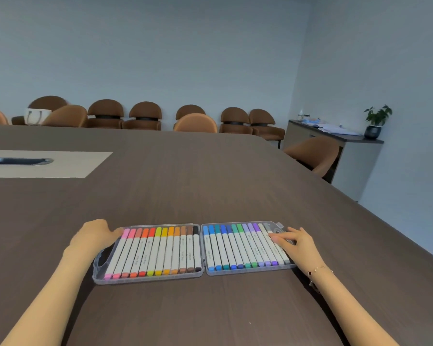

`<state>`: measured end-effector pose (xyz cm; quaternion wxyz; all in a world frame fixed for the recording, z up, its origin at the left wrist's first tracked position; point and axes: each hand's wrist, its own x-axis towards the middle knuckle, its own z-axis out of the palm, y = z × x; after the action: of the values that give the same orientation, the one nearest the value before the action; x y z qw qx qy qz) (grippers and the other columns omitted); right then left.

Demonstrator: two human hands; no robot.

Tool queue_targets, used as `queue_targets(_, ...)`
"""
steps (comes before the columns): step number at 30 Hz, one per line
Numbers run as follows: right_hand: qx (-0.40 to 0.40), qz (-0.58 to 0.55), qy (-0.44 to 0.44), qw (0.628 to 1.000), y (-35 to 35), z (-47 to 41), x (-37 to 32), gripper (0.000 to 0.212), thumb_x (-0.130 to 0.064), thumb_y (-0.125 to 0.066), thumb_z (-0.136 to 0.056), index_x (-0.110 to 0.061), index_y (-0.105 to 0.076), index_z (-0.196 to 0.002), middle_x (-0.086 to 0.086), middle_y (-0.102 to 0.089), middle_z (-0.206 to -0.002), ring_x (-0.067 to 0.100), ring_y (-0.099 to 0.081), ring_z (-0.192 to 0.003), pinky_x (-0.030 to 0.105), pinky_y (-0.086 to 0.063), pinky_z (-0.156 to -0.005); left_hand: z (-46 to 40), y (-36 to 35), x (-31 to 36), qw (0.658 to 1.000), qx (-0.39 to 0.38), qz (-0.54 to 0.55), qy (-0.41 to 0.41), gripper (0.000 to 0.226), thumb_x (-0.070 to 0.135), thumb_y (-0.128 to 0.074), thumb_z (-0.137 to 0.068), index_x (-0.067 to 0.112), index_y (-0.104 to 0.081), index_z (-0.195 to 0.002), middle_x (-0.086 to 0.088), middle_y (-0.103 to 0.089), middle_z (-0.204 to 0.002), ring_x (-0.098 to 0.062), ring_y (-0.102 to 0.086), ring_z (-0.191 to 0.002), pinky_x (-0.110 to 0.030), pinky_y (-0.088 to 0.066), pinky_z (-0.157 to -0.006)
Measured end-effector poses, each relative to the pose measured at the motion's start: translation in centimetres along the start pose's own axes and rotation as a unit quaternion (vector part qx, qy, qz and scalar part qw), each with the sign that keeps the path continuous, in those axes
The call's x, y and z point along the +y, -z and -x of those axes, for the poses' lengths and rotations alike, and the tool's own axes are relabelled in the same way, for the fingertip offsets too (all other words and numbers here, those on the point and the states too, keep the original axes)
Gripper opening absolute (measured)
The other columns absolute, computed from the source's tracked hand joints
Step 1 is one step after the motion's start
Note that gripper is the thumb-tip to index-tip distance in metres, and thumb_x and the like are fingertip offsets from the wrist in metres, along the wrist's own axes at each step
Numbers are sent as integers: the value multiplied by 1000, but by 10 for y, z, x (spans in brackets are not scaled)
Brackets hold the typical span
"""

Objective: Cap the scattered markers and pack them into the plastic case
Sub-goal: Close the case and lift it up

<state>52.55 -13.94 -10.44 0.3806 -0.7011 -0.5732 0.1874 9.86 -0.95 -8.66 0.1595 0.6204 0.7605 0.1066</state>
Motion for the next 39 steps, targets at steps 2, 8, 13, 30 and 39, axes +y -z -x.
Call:
queue_targets(2, 6, 22, -12, 1000, -2, -8, -3, 11, -38, -60, -88, -44, -68, -93, 1, -57, -132, 24, -25, -141, 47, 0, -117, 1, -2, 2, 1000, -4, -8, -4, 42, 45, -46, -95, 6, -53, -82, -7, -59, -78, -19, -57, -69, -27, -45, -61)
queue_targets(8, 18, -17, -40, 999, -8, -20, -1, 34, -57, -49, -87, -45, -56, -118, -5, -62, -125, 25, -45, -129, 56, -18, -114, -9, -2, 0, 991, -16, 132, 13, 44, 40, -41, -99, 6, -62, -79, -8, -58, -72, -22, -55, -67, -33, -45, -68)
queue_targets(13, 106, 106, -156, 976, -14, -28, 14, 43, -37, -37, -96, -7, -65, -84, 18, -55, -128, 26, -29, -138, 43, -22, -113, 0, 6, 3, 876, -77, 473, 45, 43, 31, -35, -102, 1, -65, -105, -17, -68, -99, -26, -63, -86, -30, -48, -70)
queue_targets(30, -190, -333, -70, 921, 17, -69, -138, 73, -72, -32, -85, -25, -39, -142, 10, -44, -143, 27, -47, -128, 46, -41, -95, 59, 0, 153, 824, 92, 439, -347, 41, 54, -25, -97, 55, -24, -138, 28, 4, -153, 0, -5, -142, -35, -13, -116)
queue_targets(39, -275, -168, 78, 943, 0, -87, -173, 68, -29, -75, -77, -28, -44, -138, 0, -60, -124, 15, -61, -110, 37, -46, -102, 47, -27, 180, 862, 173, 340, -334, 46, 49, -17, -99, 49, -12, -145, 18, 13, -156, -8, 6, -145, -43, -12, -119)
